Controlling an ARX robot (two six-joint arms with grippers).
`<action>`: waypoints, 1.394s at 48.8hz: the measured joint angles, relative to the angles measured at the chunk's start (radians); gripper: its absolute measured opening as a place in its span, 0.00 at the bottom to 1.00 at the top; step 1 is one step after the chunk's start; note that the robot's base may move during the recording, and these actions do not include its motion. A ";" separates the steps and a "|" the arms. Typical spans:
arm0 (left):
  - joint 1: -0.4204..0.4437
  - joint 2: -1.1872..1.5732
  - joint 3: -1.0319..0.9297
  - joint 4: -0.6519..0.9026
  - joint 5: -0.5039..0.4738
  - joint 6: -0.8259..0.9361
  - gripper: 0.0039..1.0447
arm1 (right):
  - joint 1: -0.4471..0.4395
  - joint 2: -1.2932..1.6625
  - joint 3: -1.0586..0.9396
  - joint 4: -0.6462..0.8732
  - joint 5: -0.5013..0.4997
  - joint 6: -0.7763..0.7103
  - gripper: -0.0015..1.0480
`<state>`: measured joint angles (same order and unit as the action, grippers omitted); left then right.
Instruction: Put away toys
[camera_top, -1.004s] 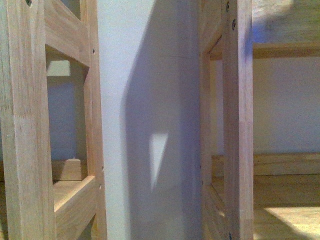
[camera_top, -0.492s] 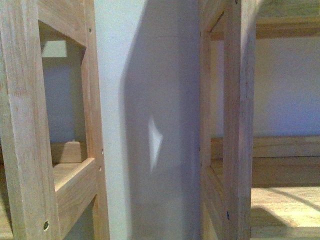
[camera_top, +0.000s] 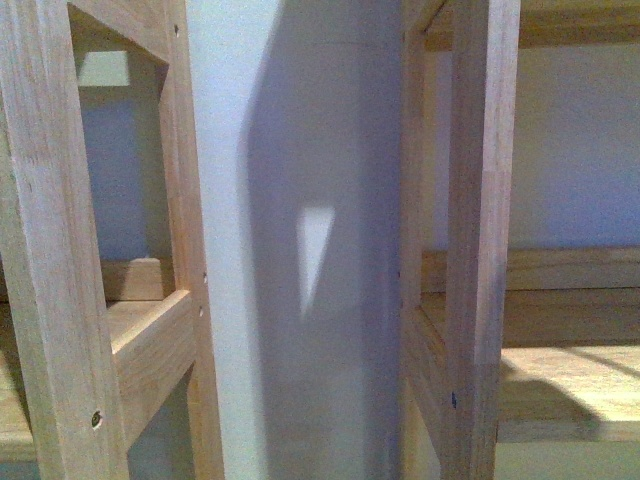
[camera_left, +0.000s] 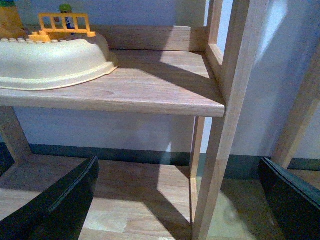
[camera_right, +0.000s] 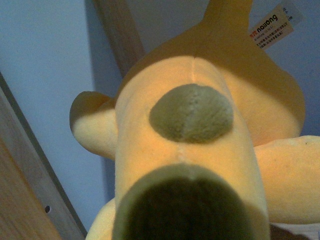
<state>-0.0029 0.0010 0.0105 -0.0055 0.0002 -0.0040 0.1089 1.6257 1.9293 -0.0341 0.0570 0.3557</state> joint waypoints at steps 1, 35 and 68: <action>0.000 0.000 0.000 0.000 0.000 0.000 0.94 | -0.003 0.000 -0.009 0.004 0.000 0.000 0.10; 0.000 0.000 0.000 0.000 0.000 0.000 0.94 | -0.121 0.013 -0.021 -0.037 -0.214 0.186 0.10; 0.000 0.000 0.000 0.000 0.000 0.000 0.94 | -0.090 -0.039 -0.138 0.092 -0.180 0.132 0.61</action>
<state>-0.0029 0.0010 0.0105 -0.0055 0.0002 -0.0040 0.0185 1.5864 1.7916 0.0574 -0.1234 0.4873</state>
